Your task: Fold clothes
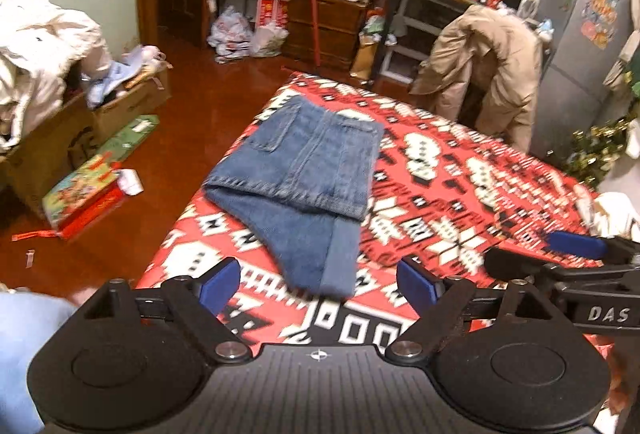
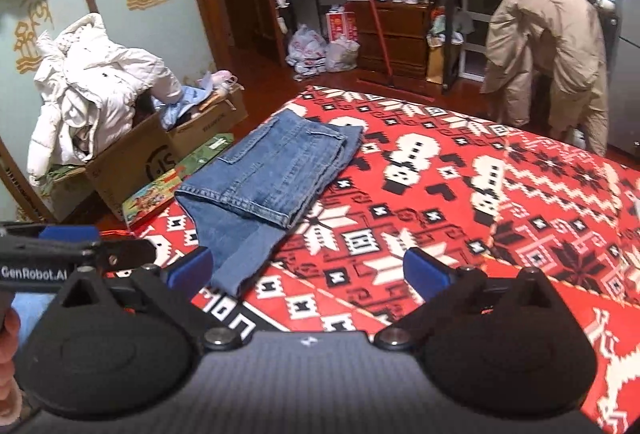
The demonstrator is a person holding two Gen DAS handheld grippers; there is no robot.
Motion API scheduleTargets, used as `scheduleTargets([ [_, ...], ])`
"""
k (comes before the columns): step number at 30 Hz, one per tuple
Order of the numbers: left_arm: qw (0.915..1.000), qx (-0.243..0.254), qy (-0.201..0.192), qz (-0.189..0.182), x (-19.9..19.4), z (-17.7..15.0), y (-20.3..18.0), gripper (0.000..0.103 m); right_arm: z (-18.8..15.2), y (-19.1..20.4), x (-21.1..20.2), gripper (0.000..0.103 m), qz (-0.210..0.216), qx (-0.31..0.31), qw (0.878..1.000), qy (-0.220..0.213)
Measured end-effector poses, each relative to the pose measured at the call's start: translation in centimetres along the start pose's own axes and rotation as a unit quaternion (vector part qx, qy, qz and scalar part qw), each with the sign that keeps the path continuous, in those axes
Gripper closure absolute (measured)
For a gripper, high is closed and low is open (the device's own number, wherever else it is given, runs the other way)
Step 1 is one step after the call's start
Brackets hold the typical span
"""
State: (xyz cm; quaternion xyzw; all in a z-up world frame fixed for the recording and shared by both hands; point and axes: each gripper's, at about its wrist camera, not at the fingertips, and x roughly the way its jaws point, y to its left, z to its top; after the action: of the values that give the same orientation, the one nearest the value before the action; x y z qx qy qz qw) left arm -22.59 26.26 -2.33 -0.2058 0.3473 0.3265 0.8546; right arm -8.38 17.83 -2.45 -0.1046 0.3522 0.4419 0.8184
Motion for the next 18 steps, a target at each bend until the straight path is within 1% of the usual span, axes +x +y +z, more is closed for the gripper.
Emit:
scheduleTargets([
  [2, 0.9998, 0.012, 0.001, 0.013, -0.3, -0.4, -0.4, 0.017, -0.5, 0.2, -0.4, 0.001, -0.021, 0.002, 1.000, 0.008],
  [4, 0.9997, 0.017, -0.003, 0.015, -0.7, -0.8, -0.4, 0.017, -1.0, 0.5, -0.9, 0.001, -0.041, 0.007, 0.999, 0.016],
  [8, 0.9993, 0.025, -0.003, 0.029, -1.2, -0.8, -0.9, 0.017, -1.8, 0.9, -1.9, 0.001, -0.069, 0.015, 0.997, 0.012],
  [14, 0.9964, 0.064, -0.022, 0.051, -2.2, -0.6, -1.7, 0.017, -1.4, 1.2, -3.4, 0.001, -0.081, 0.030, 0.996, -0.006],
  [16, 0.9969, 0.054, -0.018, 0.054, -2.2, -0.5, -1.5, 0.017, -1.2, 1.3, -3.5, 0.001, -0.076, 0.032, 0.997, 0.005],
  [18, 0.9976, 0.040, -0.012, 0.055, -2.3, -0.3, -1.2, 0.016, -1.0, 1.7, -3.5, 0.001, -0.080, 0.020, 0.997, 0.012],
])
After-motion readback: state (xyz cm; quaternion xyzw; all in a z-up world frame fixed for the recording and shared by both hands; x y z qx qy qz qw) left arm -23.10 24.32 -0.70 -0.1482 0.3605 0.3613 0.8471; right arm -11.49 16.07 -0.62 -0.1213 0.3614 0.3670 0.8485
